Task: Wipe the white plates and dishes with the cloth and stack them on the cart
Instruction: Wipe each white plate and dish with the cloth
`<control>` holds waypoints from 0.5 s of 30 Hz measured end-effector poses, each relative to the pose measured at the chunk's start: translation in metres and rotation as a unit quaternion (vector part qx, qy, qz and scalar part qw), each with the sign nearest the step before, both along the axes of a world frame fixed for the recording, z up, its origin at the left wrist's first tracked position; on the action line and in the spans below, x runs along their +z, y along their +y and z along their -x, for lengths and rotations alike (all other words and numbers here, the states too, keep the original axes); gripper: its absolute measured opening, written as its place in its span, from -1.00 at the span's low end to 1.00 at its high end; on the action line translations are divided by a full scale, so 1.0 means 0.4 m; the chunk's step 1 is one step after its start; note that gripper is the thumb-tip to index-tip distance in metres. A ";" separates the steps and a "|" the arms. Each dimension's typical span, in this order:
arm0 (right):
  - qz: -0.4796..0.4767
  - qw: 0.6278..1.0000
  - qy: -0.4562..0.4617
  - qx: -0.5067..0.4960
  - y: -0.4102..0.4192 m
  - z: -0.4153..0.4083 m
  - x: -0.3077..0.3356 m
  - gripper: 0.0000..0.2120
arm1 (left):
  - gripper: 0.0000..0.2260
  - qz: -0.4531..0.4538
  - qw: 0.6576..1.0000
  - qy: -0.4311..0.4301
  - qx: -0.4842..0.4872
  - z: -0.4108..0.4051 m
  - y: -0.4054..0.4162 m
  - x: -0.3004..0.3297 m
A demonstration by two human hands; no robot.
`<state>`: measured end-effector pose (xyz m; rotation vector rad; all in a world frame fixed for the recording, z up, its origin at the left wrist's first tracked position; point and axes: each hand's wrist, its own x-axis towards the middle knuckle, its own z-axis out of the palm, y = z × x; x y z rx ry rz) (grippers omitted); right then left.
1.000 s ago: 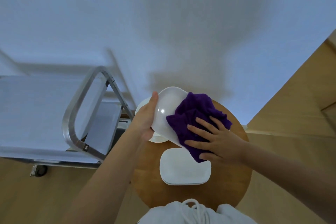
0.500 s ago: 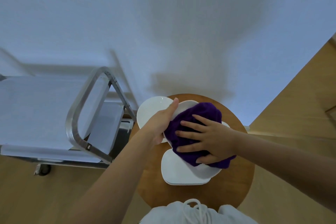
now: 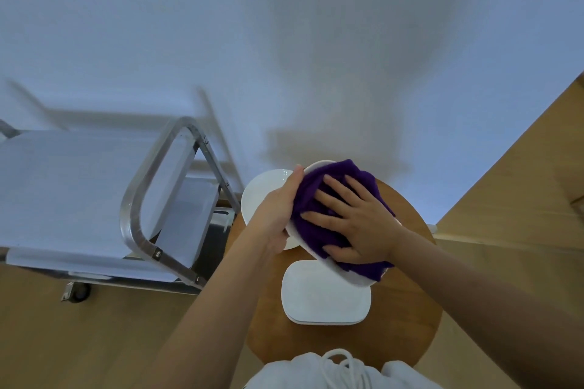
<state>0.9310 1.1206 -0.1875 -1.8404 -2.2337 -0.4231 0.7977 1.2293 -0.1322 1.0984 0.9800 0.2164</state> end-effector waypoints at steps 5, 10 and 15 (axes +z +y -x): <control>-0.040 0.969 0.167 -0.177 0.000 0.025 -0.009 -0.43 | -0.55 0.006 0.994 -0.022 0.111 -0.007 -0.018 -0.004; -0.004 0.930 0.252 -0.269 -0.002 0.013 -0.006 -0.41 | -0.70 -0.008 0.980 -0.038 0.193 -0.021 -0.003 0.005; 0.027 0.903 0.271 -0.332 -0.021 0.009 -0.026 -0.38 | -0.73 0.001 0.970 -0.063 0.234 -0.025 0.009 0.011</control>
